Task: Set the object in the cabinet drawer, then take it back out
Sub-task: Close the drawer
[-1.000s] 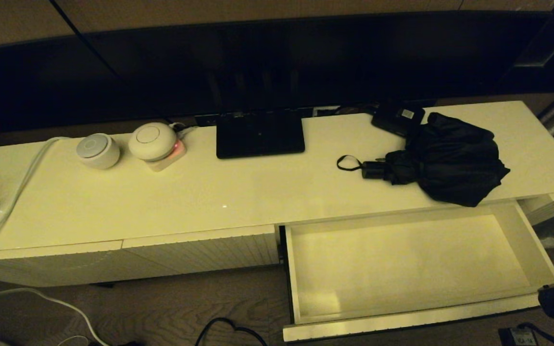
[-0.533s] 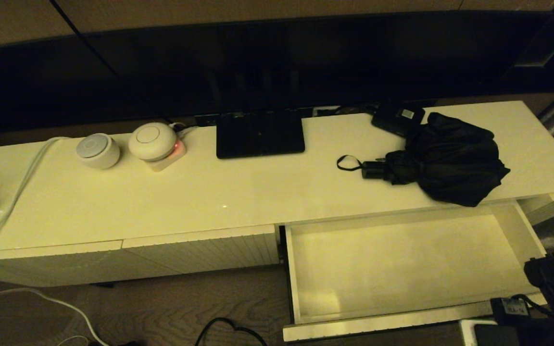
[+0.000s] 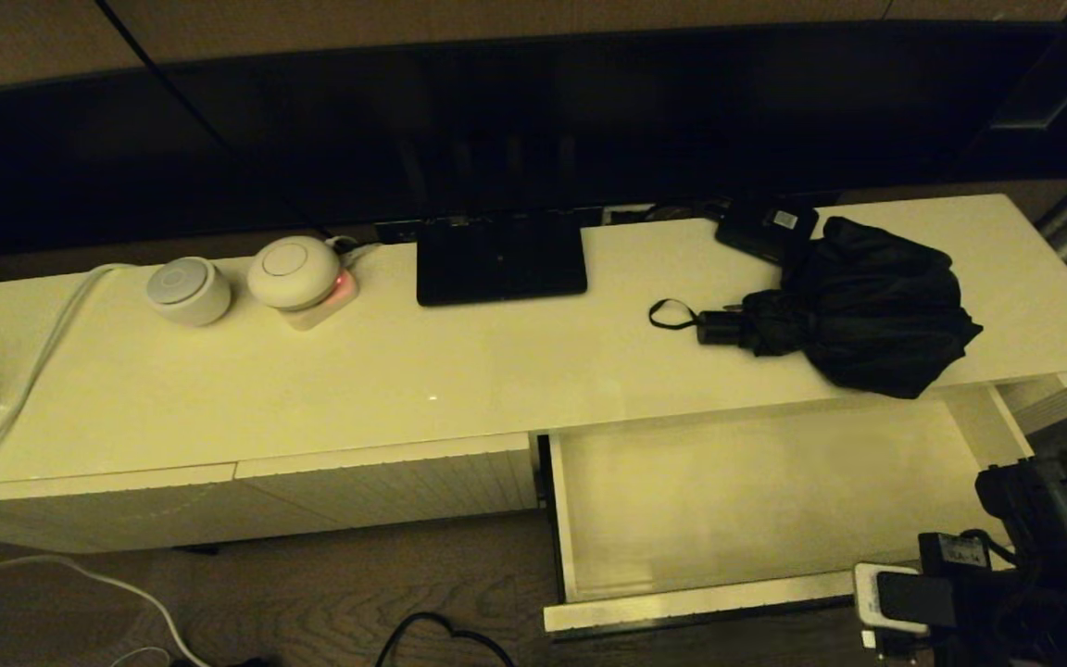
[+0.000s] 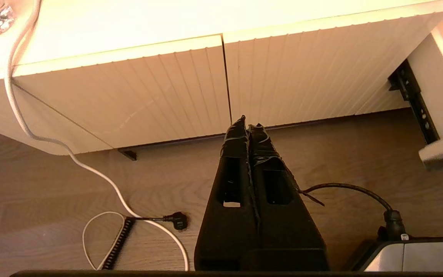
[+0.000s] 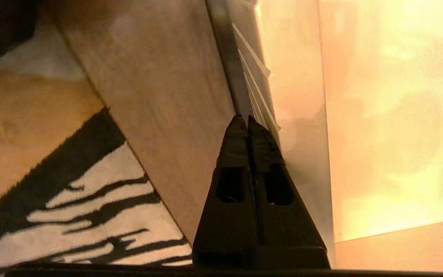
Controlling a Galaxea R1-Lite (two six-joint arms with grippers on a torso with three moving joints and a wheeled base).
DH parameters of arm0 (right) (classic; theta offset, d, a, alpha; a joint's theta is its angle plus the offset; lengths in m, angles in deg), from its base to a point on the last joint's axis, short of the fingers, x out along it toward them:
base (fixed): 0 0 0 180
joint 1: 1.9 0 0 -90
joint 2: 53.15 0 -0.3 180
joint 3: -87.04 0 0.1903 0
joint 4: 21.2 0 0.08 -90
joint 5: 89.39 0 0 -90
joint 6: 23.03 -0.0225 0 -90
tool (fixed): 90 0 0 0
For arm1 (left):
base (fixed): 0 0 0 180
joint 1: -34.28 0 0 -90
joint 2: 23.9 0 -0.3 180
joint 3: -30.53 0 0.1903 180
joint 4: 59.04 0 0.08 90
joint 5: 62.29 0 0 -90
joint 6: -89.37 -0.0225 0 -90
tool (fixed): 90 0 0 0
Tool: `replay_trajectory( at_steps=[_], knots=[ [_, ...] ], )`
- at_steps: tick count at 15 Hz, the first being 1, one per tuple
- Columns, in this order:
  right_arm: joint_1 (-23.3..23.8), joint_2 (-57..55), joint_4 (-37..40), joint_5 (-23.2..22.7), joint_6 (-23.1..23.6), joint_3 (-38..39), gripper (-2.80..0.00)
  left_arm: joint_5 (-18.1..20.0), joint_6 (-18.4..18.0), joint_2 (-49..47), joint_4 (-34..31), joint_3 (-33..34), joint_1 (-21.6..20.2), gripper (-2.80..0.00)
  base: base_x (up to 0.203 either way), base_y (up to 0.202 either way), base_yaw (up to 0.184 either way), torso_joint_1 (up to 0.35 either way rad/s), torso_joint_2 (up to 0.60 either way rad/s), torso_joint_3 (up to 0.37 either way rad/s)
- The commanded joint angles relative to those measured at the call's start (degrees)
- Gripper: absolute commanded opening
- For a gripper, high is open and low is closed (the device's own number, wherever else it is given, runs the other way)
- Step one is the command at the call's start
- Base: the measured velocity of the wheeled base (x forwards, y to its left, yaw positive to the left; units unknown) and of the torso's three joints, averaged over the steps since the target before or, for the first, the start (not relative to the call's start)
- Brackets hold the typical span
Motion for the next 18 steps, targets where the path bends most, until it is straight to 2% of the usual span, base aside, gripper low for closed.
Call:
replay_trajectory(
  at_steps=[1, 6, 11, 18],
  knots=[
    [0.6, -0.3, -0.9, -0.1, -0.7, -1.6, -2.80, 0.0, 0.0, 0.0, 0.0, 0.2, 0.0, -2.80, 0.000, 0.000, 0.000, 0.000, 0.00, 0.000],
    [4.7, -0.7, -7.0, -0.2, -1.1, -2.5, -2.80, 0.0, 0.0, 0.0, 0.0, 0.2, 0.0, -2.80, 0.000, 0.000, 0.000, 0.000, 0.00, 0.000],
    [6.6, -4.2, -10.5, -0.2, -1.4, -5.3, -2.80, 0.0, 0.0, 0.0, 0.0, 0.2, 0.0, -2.80, 0.000, 0.000, 0.000, 0.000, 0.00, 0.000],
    [6.9, -9.2, -17.7, -0.1, -8.3, -10.3, -2.80, 0.0, 0.0, 0.0, 0.0, 0.2, 0.0, -2.80, 0.000, 0.000, 0.000, 0.000, 0.00, 0.000]
  ],
)
